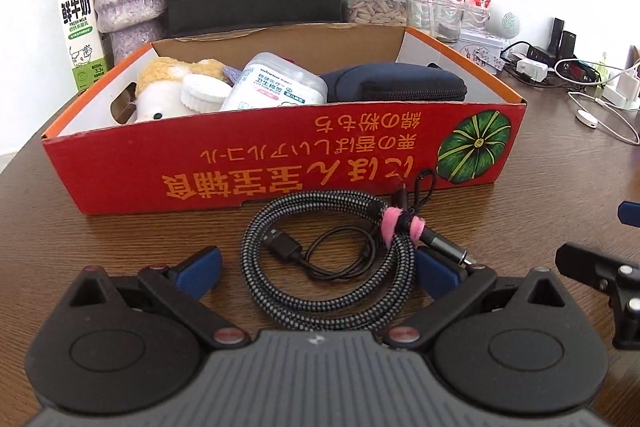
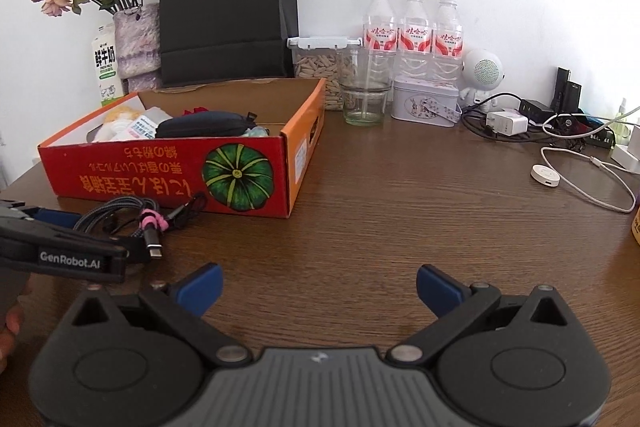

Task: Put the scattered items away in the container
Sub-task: 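Grasp the black-and-white braided cable with pink ties with the left gripper, then lift the braided cable with the left gripper and carry it over the box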

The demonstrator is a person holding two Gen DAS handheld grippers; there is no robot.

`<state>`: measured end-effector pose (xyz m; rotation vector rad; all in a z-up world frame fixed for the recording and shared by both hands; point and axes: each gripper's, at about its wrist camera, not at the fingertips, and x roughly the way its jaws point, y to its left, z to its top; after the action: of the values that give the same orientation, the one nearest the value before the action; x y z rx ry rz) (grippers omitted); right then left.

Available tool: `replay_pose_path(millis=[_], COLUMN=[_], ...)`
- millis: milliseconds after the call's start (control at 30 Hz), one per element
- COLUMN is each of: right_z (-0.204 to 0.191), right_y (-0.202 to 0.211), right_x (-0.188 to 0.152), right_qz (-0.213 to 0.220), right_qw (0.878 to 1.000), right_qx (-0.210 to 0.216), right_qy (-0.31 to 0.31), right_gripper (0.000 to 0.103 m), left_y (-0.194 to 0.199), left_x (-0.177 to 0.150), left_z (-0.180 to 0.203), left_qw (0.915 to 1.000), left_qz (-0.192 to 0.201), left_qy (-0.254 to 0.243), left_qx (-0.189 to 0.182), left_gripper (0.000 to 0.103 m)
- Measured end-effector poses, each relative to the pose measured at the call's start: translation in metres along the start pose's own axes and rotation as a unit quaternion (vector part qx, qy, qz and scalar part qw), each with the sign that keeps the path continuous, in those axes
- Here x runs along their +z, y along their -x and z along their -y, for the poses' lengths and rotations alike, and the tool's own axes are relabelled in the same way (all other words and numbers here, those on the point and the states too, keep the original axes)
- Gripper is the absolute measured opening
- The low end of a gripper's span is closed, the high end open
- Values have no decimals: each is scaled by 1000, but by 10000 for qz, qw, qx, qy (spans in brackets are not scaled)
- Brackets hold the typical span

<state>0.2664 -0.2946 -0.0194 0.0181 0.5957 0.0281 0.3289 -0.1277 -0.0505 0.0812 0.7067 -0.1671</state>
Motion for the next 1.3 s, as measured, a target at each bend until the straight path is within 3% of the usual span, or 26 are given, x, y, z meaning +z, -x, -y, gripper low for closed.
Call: replay_pose_path(millis=[100,200,533,767,900,1100,1300], right_z=[-2,0,3,-1,-22,-70,-118], right_y=[0,-1,-3,0,-1,-11,-36], right_x=[-1,-1,-1,0,1,11,21], right_qz=[-34,-99,-135,-12,30,46,-180], right_qw=[10000,9999,9997,9998,9999,9984,9962], right_qx=[19,61,90,133,137,535,743], right_qy=[0,-69,-176,-178,-13,169,413], right_gripper=[103,103,103,103,103,102,90], left_y=[1,5,19,45,66,79,87], left_x=[-2,-2,-4,-2,-6,-11,-15], left_z=[-1,1,5,-9,-30,-84,-129], left_qw=[10000,9996,9982,9951,9925,9908,9885], left_qz=[32,130,489,825,1092,1220,1271], left_qy=[-15,-88,-200,27,183,579,812], left_qx=[-76,-228,-283,-536,-520,-133,98], left_gripper=[103,92,91,91,91,91,91])
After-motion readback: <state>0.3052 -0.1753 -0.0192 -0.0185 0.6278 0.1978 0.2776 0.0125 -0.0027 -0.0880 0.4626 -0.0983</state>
